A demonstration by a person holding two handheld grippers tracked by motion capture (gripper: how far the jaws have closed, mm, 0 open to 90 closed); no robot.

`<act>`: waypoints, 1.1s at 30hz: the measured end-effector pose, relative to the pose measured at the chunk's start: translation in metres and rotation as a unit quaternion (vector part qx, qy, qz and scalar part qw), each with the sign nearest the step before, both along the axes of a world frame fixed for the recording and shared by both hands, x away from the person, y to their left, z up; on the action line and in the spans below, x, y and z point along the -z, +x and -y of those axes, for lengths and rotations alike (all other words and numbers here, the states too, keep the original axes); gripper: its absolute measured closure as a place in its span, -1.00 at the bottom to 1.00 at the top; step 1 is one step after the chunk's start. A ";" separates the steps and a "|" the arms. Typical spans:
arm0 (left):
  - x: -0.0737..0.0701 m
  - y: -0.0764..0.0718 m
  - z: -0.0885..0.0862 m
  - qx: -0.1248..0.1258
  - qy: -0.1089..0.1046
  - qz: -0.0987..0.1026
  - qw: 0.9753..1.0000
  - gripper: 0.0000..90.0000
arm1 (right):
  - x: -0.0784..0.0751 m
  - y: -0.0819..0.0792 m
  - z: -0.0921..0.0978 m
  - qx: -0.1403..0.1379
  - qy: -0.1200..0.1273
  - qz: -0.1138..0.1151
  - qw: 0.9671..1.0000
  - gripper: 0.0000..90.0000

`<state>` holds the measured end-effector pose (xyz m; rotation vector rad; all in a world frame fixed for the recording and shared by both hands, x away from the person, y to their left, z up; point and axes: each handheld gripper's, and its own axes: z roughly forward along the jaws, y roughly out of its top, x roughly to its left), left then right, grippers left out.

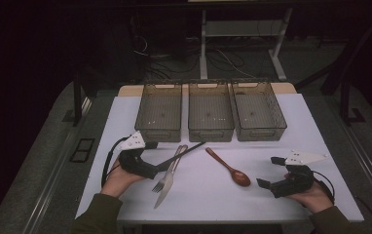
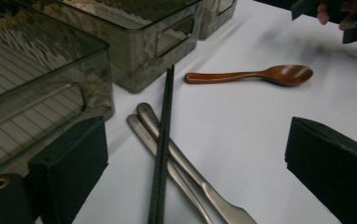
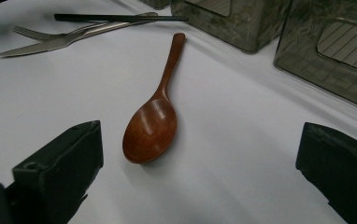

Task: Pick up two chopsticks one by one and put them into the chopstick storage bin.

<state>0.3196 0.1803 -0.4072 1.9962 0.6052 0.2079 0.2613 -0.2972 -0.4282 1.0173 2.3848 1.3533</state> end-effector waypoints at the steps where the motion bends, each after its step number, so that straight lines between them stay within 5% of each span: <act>1: 0.000 0.000 0.000 0.000 0.000 0.000 1.000 -0.84 | 0.000 0.000 0.000 0.000 -0.001 0.000 1.000 -1.00; 13: 0.007 0.007 -0.009 -0.012 0.005 -0.001 1.000 -0.51 | 0.001 0.000 -0.001 -0.006 -0.006 0.002 1.000 -1.00; 23: 0.014 0.011 -0.013 -0.014 0.017 -0.014 1.000 0.16 | 0.001 0.000 -0.001 -0.006 -0.007 0.000 1.000 -1.00; 33: 0.025 0.013 -0.013 -0.003 0.033 -0.033 0.999 0.42 | 0.001 -0.001 -0.001 -0.005 -0.008 -0.001 1.000 -1.00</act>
